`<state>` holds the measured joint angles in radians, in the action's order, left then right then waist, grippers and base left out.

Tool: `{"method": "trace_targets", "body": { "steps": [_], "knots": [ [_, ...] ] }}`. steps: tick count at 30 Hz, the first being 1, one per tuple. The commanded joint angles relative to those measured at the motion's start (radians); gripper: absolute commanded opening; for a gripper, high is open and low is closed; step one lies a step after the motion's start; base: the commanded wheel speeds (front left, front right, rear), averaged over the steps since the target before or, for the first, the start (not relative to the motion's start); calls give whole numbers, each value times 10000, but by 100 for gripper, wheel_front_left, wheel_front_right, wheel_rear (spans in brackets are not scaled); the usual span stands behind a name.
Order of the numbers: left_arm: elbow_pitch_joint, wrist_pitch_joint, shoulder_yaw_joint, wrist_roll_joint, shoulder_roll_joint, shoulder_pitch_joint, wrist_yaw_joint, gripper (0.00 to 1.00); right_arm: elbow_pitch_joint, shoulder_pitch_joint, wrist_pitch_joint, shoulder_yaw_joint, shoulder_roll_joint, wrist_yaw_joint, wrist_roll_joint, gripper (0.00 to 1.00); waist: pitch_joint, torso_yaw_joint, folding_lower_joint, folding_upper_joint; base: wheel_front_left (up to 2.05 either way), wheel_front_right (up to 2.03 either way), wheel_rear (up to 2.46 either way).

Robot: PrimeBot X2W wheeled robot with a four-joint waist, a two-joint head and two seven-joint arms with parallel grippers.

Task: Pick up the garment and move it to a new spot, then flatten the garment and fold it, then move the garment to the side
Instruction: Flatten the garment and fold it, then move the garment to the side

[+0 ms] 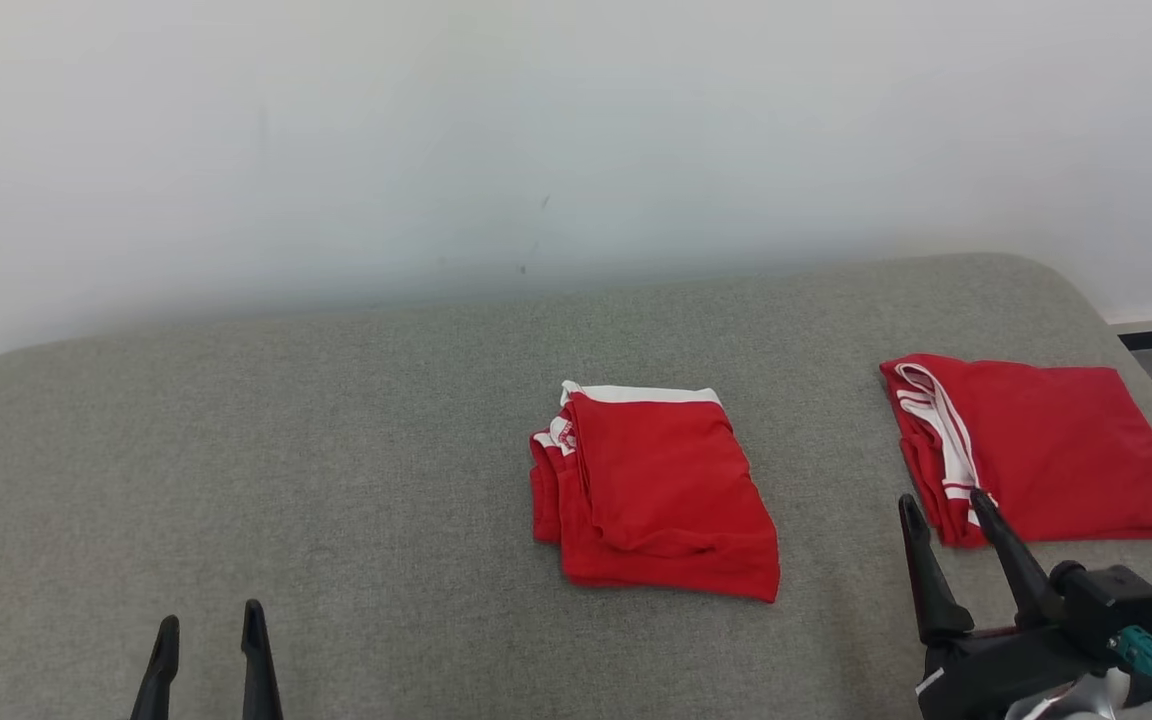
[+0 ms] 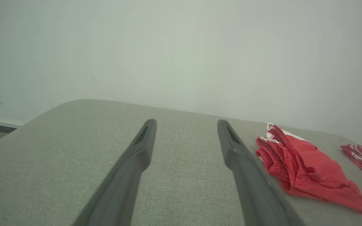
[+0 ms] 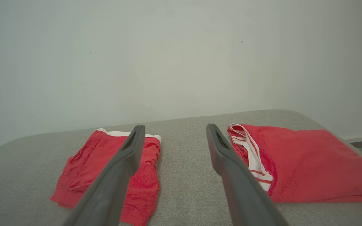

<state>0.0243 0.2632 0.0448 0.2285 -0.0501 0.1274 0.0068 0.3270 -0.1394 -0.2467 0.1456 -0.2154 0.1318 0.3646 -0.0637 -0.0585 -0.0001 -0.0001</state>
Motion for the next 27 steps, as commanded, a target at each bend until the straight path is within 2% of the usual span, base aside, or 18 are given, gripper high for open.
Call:
{"method": "trace_targets", "body": {
  "steps": [1, 10, 27],
  "knots": [
    [174, 12, 7, -164, -3, -11, -80, 100, 54, 279, 15, -102, -80, -28, -142, 100, -44, -44, 1, 1, 0, 0, 0],
    [633, 14, 105, -205, -4, -216, -177, 100, 241, 527, 48, -90, 132, -28, -121, 100, -91, -163, 1, 1, 0, 0, 0],
    [939, 14, 62, -238, -6, -461, -82, 100, 292, 226, 152, 212, 343, -28, -47, 100, -79, -106, 1, 1, 0, 0, 0]
  ]
}}
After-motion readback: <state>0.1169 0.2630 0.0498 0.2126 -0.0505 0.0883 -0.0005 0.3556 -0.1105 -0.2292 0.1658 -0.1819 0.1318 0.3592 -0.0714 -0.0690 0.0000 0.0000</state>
